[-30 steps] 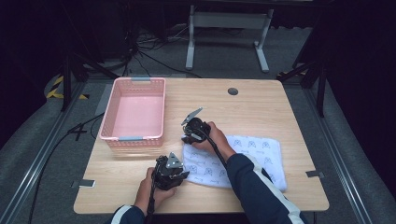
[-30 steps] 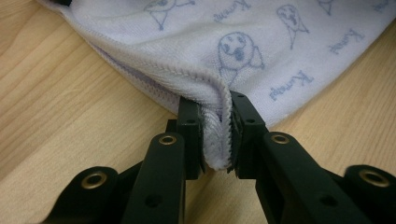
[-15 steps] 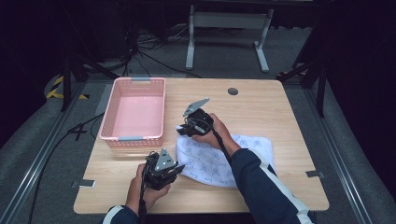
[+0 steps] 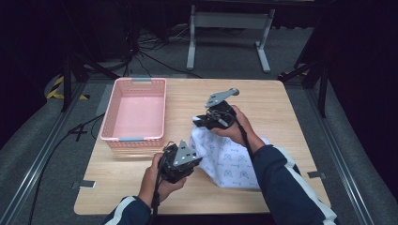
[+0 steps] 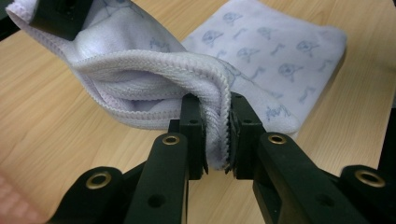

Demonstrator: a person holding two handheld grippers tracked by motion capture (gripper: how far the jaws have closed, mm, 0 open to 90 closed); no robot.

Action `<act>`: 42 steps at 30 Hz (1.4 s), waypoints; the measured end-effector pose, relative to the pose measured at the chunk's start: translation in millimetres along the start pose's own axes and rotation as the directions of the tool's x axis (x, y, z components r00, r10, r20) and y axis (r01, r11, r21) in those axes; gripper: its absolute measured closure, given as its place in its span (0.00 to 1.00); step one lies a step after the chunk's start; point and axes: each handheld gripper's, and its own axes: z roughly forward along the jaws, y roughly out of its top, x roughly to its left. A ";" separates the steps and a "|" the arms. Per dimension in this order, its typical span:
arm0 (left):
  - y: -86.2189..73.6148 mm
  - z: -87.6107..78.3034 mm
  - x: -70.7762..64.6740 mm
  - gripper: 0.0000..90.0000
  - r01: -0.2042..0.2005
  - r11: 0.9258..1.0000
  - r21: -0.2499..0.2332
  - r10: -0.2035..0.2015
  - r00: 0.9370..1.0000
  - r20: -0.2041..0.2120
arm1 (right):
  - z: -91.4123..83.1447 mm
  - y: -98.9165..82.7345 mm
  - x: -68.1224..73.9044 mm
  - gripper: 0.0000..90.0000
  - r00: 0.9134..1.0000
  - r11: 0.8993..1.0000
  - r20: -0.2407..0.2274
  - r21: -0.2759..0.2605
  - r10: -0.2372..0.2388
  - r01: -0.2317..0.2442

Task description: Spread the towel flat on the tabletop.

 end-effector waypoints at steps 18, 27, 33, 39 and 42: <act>66.4 97.7 -49.6 0.87 -0.157 0.985 0.068 0.146 0.979 0.141 | -94.9 -103.1 -43.7 0.87 0.990 0.991 0.067 -0.060 0.123 -0.119; 73.1 130.3 -65.5 0.75 -0.142 0.989 0.044 0.129 0.967 0.218 | -118.1 -156.1 -57.8 0.82 0.975 0.981 0.115 -0.062 0.188 -0.182; 64.8 104.7 -48.5 0.57 -0.076 0.997 -0.015 0.078 0.977 0.198 | -133.4 -187.0 -66.0 0.66 0.946 0.971 0.221 -0.037 0.238 -0.236; 43.9 98.4 -33.7 0.61 -0.042 0.999 0.021 0.037 0.978 0.203 | -151.4 -207.0 -69.8 0.59 0.905 0.962 0.338 -0.010 0.259 -0.272; 36.7 104.9 -35.6 0.61 -0.063 0.997 0.054 0.052 0.980 0.194 | -157.4 -210.8 -68.1 0.59 0.892 0.960 0.368 -0.014 0.264 -0.279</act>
